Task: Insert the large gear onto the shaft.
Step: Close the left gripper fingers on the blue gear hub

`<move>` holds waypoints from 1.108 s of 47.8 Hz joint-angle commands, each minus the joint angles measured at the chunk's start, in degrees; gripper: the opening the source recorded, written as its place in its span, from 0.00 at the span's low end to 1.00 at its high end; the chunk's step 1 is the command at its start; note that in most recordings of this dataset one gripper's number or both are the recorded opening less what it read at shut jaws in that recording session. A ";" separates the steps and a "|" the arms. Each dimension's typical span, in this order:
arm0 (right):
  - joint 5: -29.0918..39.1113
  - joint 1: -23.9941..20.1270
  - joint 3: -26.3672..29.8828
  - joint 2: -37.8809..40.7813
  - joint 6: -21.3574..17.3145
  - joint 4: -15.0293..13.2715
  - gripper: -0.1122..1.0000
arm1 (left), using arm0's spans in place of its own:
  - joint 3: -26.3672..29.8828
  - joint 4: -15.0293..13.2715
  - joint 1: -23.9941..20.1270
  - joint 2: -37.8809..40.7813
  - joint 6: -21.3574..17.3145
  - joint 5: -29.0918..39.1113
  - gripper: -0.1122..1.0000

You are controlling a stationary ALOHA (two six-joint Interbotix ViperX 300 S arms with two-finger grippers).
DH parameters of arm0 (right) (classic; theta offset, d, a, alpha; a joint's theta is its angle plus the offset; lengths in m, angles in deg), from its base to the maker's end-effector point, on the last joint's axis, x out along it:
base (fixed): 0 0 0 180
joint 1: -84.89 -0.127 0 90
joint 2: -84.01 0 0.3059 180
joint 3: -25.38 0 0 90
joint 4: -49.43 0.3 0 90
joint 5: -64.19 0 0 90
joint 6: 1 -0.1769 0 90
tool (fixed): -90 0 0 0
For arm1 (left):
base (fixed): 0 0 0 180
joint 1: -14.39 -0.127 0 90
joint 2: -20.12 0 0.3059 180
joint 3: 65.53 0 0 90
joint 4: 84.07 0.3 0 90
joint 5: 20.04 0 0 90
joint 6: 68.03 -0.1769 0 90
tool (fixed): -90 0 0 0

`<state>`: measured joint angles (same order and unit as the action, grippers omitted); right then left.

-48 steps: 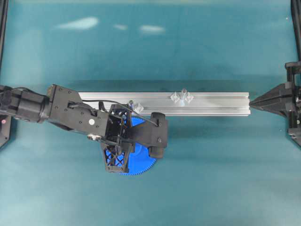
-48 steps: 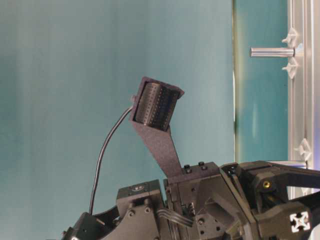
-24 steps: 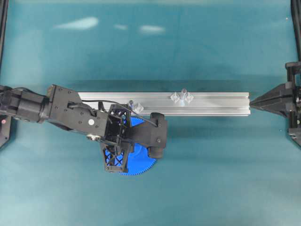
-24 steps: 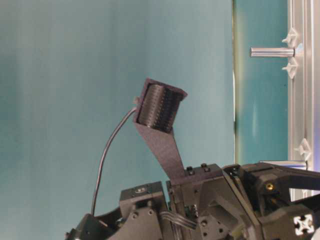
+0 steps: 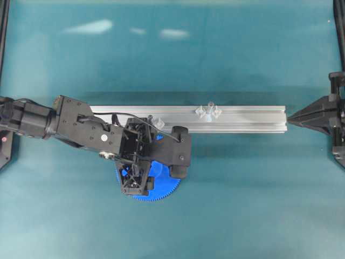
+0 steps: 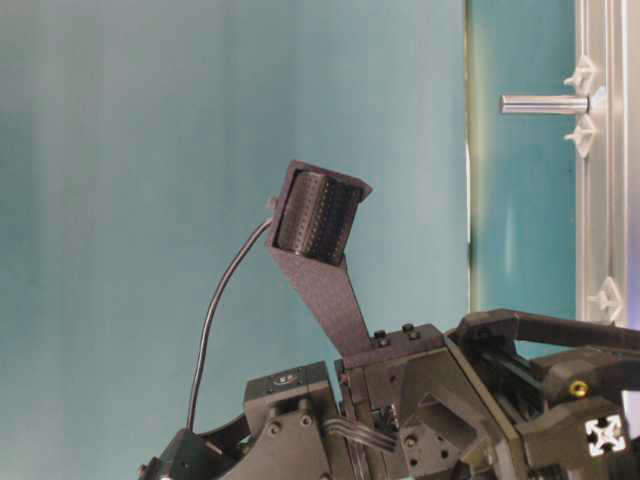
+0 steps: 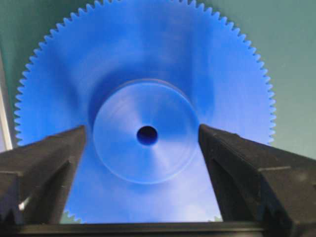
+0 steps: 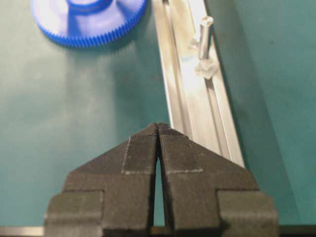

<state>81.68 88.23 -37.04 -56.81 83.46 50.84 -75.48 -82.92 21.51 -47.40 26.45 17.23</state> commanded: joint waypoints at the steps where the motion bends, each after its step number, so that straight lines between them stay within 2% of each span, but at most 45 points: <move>1: -0.26 0.09 0.62 0.35 -0.62 0.09 0.15 | 1.14 0.09 0.09 -2.02 -0.09 -0.44 0.95; 53: -0.26 0.09 0.62 0.35 -0.70 0.18 0.15 | 1.23 0.00 0.88 -1.32 0.79 0.00 0.95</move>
<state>81.68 88.23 -37.04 -56.90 83.37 50.84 -75.40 -83.01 21.86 -47.49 27.15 17.40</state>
